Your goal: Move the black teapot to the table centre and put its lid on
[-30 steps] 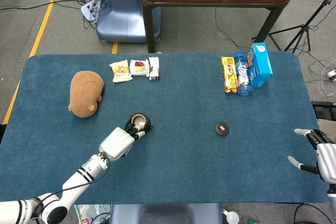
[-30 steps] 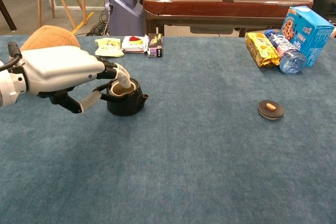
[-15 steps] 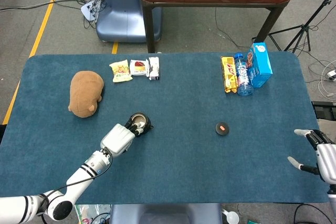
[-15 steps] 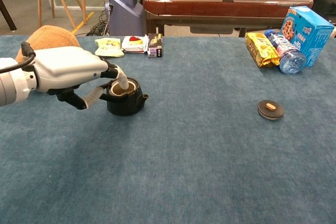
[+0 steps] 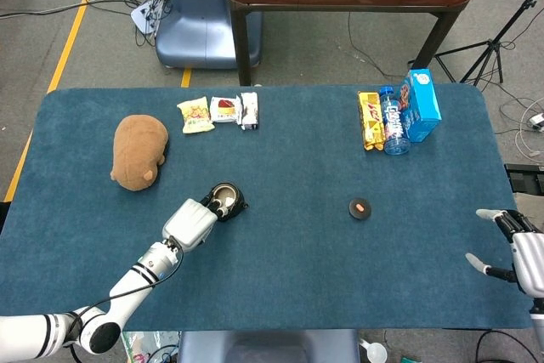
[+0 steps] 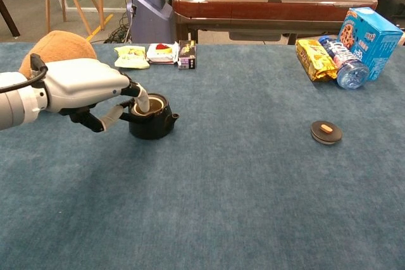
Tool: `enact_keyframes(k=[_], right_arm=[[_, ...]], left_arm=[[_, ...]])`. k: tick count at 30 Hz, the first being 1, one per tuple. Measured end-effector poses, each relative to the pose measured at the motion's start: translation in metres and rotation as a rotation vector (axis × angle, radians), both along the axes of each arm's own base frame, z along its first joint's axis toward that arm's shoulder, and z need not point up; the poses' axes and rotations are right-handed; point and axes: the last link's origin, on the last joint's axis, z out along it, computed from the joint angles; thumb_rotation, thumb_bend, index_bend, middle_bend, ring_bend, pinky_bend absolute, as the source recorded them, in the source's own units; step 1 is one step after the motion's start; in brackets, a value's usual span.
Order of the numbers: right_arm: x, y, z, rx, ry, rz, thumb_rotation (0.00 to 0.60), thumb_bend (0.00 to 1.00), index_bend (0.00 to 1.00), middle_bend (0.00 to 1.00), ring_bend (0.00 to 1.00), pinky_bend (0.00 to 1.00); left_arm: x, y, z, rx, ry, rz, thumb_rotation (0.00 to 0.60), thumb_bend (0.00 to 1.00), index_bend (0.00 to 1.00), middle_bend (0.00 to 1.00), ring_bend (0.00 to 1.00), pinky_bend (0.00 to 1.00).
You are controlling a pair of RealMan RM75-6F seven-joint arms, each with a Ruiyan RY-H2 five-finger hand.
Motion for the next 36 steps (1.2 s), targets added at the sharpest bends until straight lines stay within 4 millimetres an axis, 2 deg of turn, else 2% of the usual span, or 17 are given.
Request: enact_keyframes(k=[36], right_arm=[[-0.002,-0.002,0.001,0.001,0.001,-0.011,0.6,0.0,0.3,0.33,0.23,0.43]], left_arm=[[0.0,0.006,-0.012,-0.006,-0.002,0.001,0.6,0.72,0.34,0.32,0.24,0.69]])
